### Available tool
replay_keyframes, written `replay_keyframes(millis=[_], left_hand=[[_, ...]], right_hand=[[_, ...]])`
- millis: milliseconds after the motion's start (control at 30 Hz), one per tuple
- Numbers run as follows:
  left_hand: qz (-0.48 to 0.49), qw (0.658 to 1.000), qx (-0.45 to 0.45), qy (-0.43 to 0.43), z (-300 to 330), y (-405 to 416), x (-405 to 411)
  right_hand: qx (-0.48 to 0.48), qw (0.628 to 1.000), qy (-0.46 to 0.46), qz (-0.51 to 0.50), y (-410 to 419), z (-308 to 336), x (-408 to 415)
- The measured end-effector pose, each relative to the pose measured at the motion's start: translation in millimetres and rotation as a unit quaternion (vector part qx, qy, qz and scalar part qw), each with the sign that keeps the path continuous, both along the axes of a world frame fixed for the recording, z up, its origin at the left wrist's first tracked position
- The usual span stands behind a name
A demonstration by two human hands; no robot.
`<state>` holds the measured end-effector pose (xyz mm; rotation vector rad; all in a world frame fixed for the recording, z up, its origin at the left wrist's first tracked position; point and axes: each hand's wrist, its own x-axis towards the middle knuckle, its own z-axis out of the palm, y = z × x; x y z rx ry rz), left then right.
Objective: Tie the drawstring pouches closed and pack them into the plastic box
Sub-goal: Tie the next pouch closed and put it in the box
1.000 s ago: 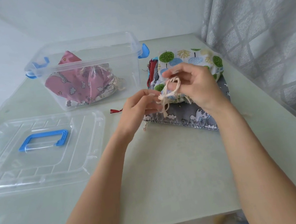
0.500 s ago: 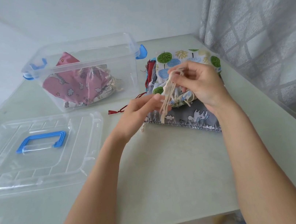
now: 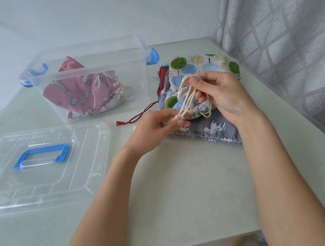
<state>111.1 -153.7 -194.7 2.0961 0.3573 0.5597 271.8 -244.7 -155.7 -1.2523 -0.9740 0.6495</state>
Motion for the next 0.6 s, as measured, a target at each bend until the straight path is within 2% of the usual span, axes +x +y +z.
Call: replay_keyframes(millis=[133, 267, 467, 600], left_hand=[[-0.03, 0.995, -0.094, -0.027, 4, -2, -3], [-0.048, 0.986, -0.143, -0.072, 12, -8, -6], [-0.088, 0.99, -0.085, -0.066, 6, -16, 5], [-0.109, 0.989, -0.088, -0.056, 1, -22, 13]], right_hand=[[0.0, 1.0, -0.008, -0.022, -3, 1, 4], [0.006, 0.999, -0.003, -0.032, -4, 0, 5], [0.039, 0.999, -0.02, 0.013, -5, 6, -2], [0.046, 0.996, -0.051, 0.049, -8, 15, 3]])
